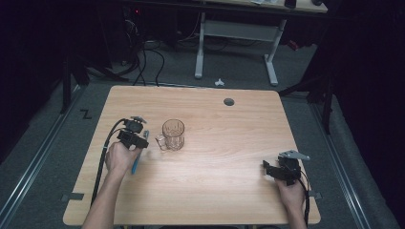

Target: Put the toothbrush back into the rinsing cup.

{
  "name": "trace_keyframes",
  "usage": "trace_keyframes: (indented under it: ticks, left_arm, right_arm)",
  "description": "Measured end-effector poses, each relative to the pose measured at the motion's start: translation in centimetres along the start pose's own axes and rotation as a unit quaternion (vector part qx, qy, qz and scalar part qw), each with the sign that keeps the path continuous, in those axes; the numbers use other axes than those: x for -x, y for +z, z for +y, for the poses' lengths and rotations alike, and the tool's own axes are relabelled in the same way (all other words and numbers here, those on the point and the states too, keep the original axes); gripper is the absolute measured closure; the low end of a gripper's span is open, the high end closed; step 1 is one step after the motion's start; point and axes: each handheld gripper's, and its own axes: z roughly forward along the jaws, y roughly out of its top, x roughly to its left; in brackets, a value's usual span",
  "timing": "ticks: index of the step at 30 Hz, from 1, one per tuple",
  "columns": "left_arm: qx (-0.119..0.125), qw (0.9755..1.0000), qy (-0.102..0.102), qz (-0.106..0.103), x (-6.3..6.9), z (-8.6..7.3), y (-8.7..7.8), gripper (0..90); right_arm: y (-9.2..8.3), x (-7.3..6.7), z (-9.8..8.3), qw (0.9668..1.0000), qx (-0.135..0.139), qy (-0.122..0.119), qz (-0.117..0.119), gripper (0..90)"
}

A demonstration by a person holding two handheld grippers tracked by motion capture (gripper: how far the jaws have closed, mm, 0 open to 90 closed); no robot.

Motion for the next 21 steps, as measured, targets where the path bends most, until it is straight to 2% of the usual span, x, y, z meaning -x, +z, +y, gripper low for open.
trace_keyframes:
  ticks: [3, 9, 15, 21]
  left_arm:
    - [-0.004, 1.0000, 0.002, -0.001, 0.3, 0.6, 0.3, 50.5]
    - [-0.013, 0.9999, -0.004, 0.000, 0.2, 0.7, 1.2, 51.6]
    - [-0.009, 0.9999, -0.010, -0.007, 0.0, 0.8, 1.6, 55.1]
    - [-0.022, 0.9997, -0.010, -0.010, 0.0, 0.8, 2.2, 58.6]
  right_arm:
    - [0.0, 0.0, 0.0, 1.0000, 0.000, 0.000, 0.000, 30.5]
    - [0.0, 0.0, 0.0, 1.0000, 0.000, 0.001, 0.000, 30.5]
    - [0.0, 0.0, 0.0, 1.0000, 0.000, 0.000, 0.000, 30.5]
    - [0.0, 0.0, 0.0, 1.0000, 0.000, 0.000, 0.000, 30.5]
